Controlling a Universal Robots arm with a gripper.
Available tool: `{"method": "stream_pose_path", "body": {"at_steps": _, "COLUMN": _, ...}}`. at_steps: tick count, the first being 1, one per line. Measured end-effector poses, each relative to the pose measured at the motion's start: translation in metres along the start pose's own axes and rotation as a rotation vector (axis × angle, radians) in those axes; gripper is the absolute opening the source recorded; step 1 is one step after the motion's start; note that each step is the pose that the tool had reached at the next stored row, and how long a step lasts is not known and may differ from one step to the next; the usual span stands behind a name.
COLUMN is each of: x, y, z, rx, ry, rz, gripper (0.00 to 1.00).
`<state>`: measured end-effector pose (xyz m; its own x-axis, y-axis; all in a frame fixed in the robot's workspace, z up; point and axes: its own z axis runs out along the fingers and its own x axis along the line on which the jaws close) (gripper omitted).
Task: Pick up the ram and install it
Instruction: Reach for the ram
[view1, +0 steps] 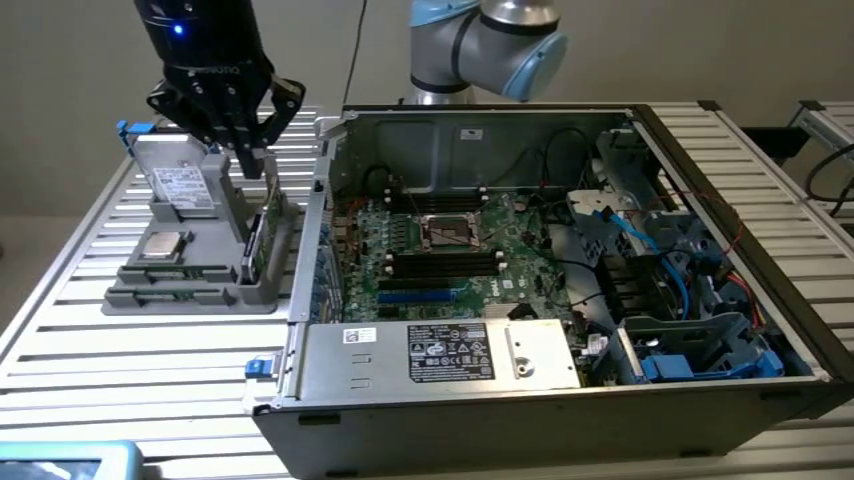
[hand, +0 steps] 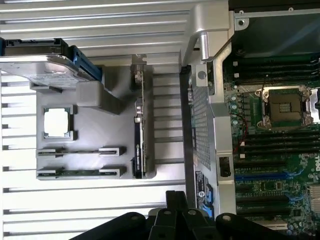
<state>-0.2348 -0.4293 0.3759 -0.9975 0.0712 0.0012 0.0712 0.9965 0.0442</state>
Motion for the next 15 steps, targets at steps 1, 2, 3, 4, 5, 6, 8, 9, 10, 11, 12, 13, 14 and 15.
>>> {"method": "stream_pose_path", "body": {"at_steps": 1, "x": 0.003, "y": -0.0008, "z": 0.001, "rx": 0.0004, "ry": 0.0007, "rz": 0.0, "gripper": 0.11}}
{"method": "stream_pose_path", "body": {"at_steps": 2, "x": 0.005, "y": -0.0017, "z": 0.0019, "rx": 0.0008, "ry": 0.0014, "rz": 0.0, "gripper": 0.11}}
{"method": "stream_pose_path", "body": {"at_steps": 3, "x": 0.009, "y": -0.0026, "z": 0.003, "rx": 0.0014, "ry": 0.0022, "rz": 0.0, "gripper": 0.11}}
{"method": "stream_pose_path", "body": {"at_steps": 4, "x": 0.012, "y": -0.0033, "z": 0.004, "rx": 0.0019, "ry": 0.0027, "rz": 0.0, "gripper": 0.11}}
{"method": "stream_pose_path", "body": {"at_steps": 5, "x": 0.015, "y": -0.004, "z": 0.0049, "rx": 0.0025, "ry": 0.0033, "rz": 0.0, "gripper": 0.11}}
{"method": "stream_pose_path", "body": {"at_steps": 6, "x": 0.018, "y": -0.0047, "z": 0.0059, "rx": 0.0032, "ry": 0.0038, "rz": 0.0, "gripper": 0.11}}
{"method": "stream_pose_path", "body": {"at_steps": 8, "x": 0.024, "y": -0.0061, "z": 0.0076, "rx": 0.0047, "ry": 0.0048, "rz": 0.0, "gripper": 0.11}}
{"method": "stream_pose_path", "body": {"at_steps": 9, "x": 0.027, "y": -0.0068, "z": 0.0084, "rx": 0.0057, "ry": 0.0051, "rz": 0.0, "gripper": 0.11}}
{"method": "stream_pose_path", "body": {"at_steps": 10, "x": 0.031, "y": -0.0074, "z": 0.0092, "rx": 0.0066, "ry": 0.0054, "rz": 0.0, "gripper": 0.11}}
{"method": "stream_pose_path", "body": {"at_steps": 11, "x": 0.034, "y": -0.0081, "z": 0.01, "rx": 0.0076, "ry": 0.0056, "rz": 0.0, "gripper": 0.11}}
{"method": "stream_pose_path", "body": {"at_steps": 12, "x": 0.037, "y": -0.0087, "z": 0.0108, "rx": 0.0085, "ry": 0.006, "rz": 0.0, "gripper": 0.11}}
{"method": "stream_pose_path", "body": {"at_steps": 13, "x": 0.04, "y": -0.0093, "z": 0.0116, "rx": 0.0094, "ry": 0.0063, "rz": 0.0, "gripper": 0.11}}
{"method": "stream_pose_path", "body": {"at_steps": 14, "x": 0.044, "y": -0.0099, "z": 0.0125, "rx": 0.0102, "ry": 0.0064, "rz": 0.0, "gripper": 0.11}}
{"method": "stream_pose_path", "body": {"at_steps": 15, "x": 0.048, "y": -0.0105, "z": 0.0133, "rx": 0.011, "ry": 0.0065, "rz": 0.0, "gripper": 0.11}}
